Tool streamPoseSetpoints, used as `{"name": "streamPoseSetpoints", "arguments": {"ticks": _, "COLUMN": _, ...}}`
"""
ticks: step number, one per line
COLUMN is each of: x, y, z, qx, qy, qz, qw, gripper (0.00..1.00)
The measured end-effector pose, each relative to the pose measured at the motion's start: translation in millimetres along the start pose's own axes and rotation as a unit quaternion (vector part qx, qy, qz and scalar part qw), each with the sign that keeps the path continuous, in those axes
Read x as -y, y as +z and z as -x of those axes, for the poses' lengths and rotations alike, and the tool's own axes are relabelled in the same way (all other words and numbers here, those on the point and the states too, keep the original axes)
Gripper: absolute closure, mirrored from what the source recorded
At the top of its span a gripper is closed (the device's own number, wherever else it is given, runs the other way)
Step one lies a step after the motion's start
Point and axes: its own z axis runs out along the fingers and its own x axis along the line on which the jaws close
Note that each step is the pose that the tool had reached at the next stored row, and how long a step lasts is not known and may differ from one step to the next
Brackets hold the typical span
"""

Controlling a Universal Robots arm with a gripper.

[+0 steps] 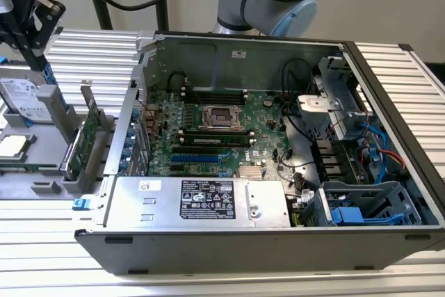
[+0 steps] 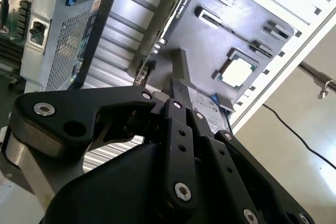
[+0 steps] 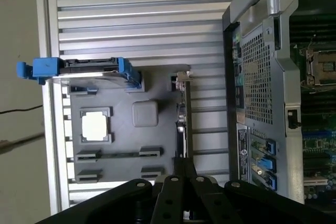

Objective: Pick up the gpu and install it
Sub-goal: 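Reach for the gpu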

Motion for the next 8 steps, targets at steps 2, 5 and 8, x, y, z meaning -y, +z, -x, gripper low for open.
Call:
{"name": "streamPoseSetpoints", "arguments": {"ticks": 2, "x": 1.1, "y": 0.0, "z": 0.2, "qx": 0.0, "qy": 0.0, "qz": 0.0, "qw": 1.0, "gripper": 1.0}}
{"name": "streamPoseSetpoints", "arguments": {"ticks": 5, "x": 2.5, "y": -0.1, "z": 0.5, "qx": 0.0, "qy": 0.0, "qz": 0.0, "qw": 1.0, "gripper": 1.0}}
{"name": "streamPoseSetpoints", "arguments": {"ticks": 8, "x": 3.6, "y": -0.2, "z": 0.6, "qx": 0.0, "qy": 0.0, "qz": 0.0, "qw": 1.0, "gripper": 1.0}}
